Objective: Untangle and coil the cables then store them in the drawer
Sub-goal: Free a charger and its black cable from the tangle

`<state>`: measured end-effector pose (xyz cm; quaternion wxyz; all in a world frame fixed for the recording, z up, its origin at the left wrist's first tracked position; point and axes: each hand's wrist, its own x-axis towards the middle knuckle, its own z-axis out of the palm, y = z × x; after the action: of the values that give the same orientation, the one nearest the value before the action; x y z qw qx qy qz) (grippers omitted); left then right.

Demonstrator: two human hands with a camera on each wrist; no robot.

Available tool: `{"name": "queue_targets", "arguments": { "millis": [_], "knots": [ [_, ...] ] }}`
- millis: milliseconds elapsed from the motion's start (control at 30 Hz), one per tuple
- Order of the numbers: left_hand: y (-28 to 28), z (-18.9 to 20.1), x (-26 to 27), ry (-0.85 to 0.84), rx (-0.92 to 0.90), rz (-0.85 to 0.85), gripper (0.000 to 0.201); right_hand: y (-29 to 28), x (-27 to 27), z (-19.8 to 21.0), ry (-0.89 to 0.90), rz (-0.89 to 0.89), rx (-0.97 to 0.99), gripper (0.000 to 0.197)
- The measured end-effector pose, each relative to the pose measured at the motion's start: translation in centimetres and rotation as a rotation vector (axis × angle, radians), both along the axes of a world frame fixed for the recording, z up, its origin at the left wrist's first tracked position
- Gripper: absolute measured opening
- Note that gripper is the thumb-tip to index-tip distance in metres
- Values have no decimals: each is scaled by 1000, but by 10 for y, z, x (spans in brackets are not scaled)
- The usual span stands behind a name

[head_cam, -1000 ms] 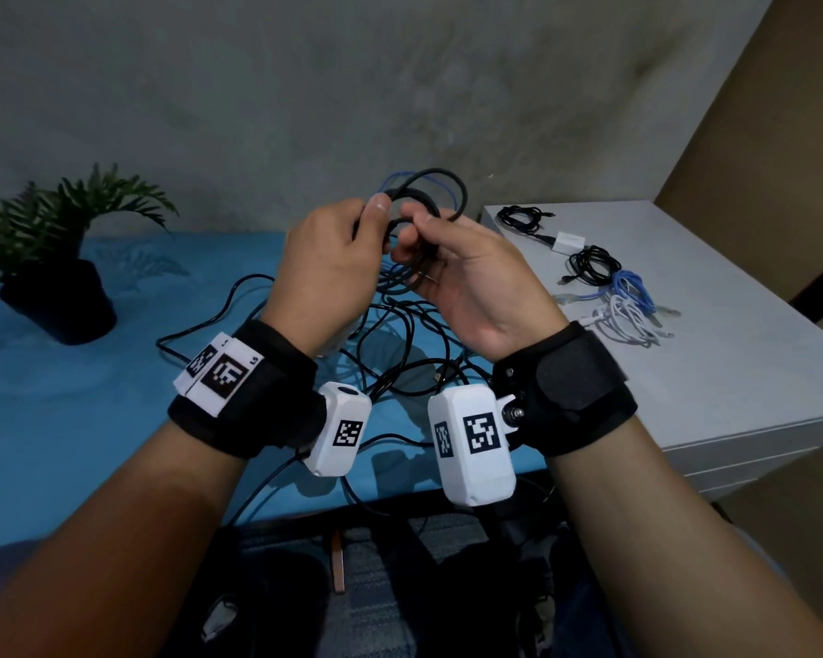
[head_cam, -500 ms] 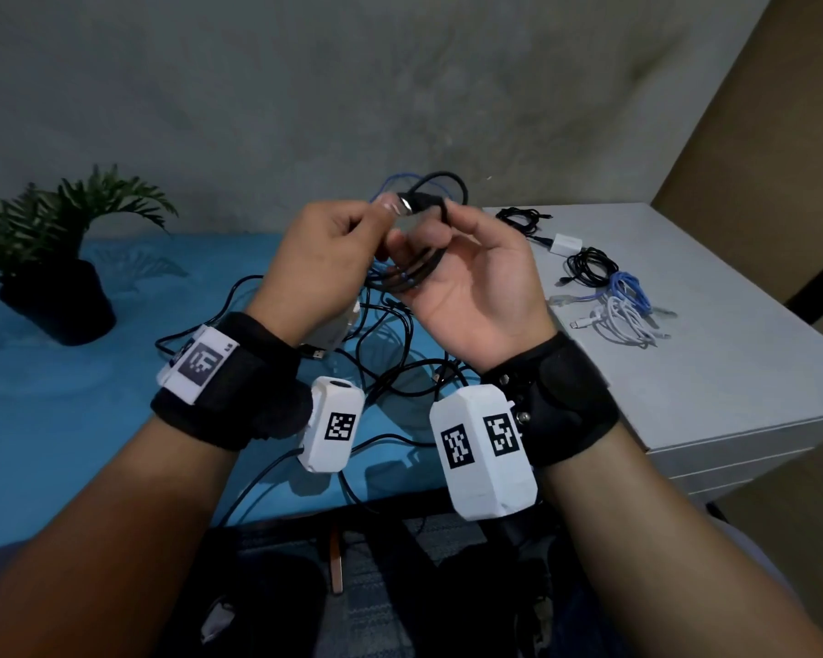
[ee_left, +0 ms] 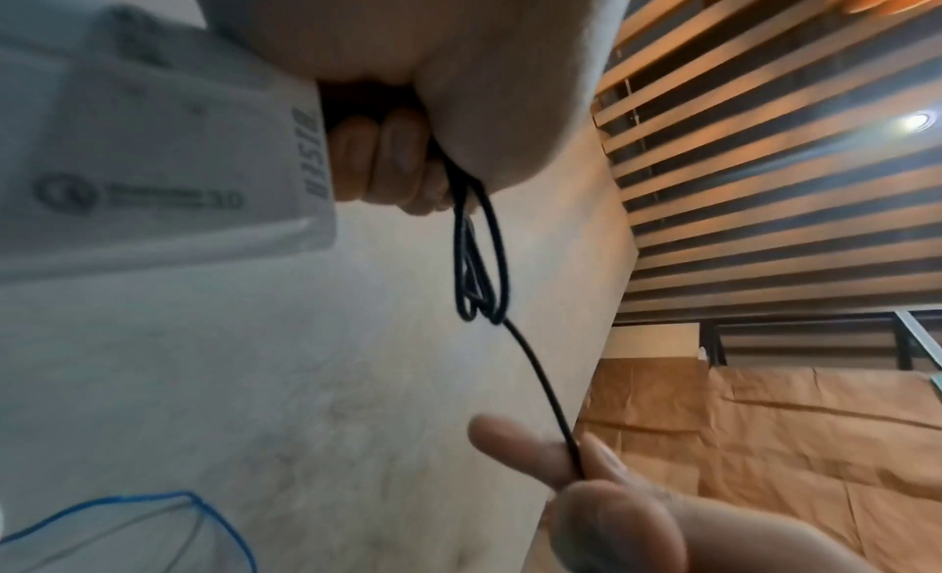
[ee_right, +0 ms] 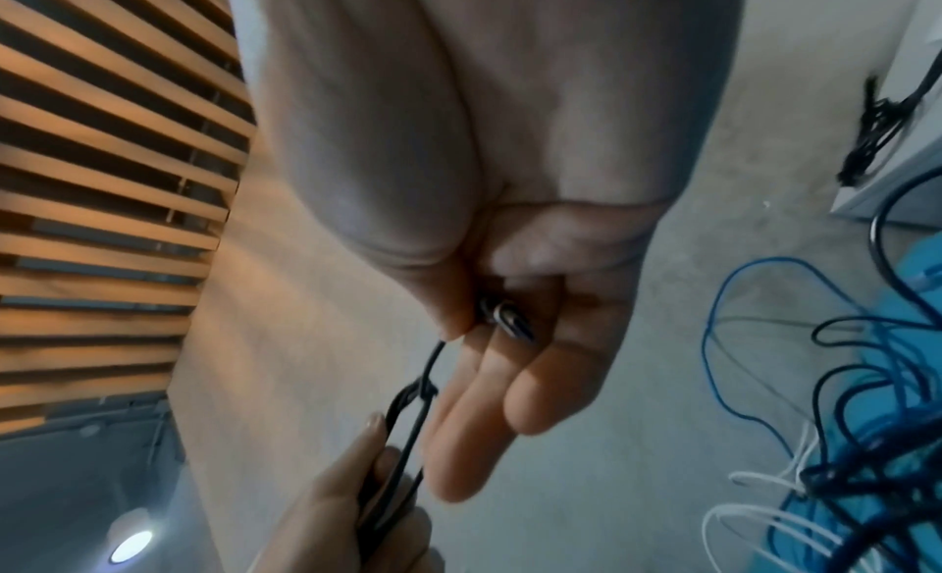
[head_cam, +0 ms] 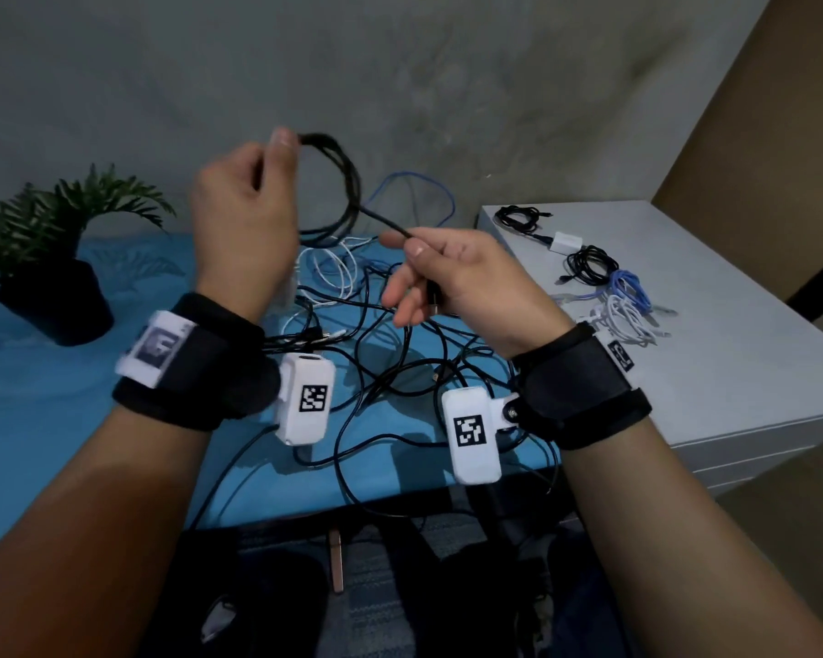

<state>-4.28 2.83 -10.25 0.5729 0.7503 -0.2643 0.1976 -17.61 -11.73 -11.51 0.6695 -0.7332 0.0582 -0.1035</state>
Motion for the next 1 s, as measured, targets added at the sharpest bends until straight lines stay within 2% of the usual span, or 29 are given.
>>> {"name": "queue_targets", "arguments": {
  "millis": [67,133,233,300,400,500,633,733,867,1000],
  "knots": [
    [2,-2,6,28,-16,-14,60,-9,-4,1,-4,-31,1,28],
    [-2,-6,-1,55,8,-95,56,-14,-3,0,12,-62,0,31],
    [-13,-11,-14,137,-1,-250,51,-11,1,-3,27,-79,14,25],
    [-18,-13,-18,135,22,-293,54,-7,4,-4,11,-61,61,21],
    [-20,-12,-24,162,38,-371,49,0,5,-4,-35,-85,120,19],
    [-17,-9,-25,294,38,-450,46,-6,3,-3,-61,-157,115,18],
    [-5,-2,-22,462,33,-728,25,-26,-1,2,-102,-254,140,19],
    [-3,1,-26,465,86,-774,18,-35,-3,1,-123,-269,232,22],
    [-9,-1,-29,487,78,-753,11,-33,-2,-7,-104,-172,369,34],
    [-14,-3,-30,560,-88,-763,10,-24,4,-18,-58,113,539,48]
  ]
}}
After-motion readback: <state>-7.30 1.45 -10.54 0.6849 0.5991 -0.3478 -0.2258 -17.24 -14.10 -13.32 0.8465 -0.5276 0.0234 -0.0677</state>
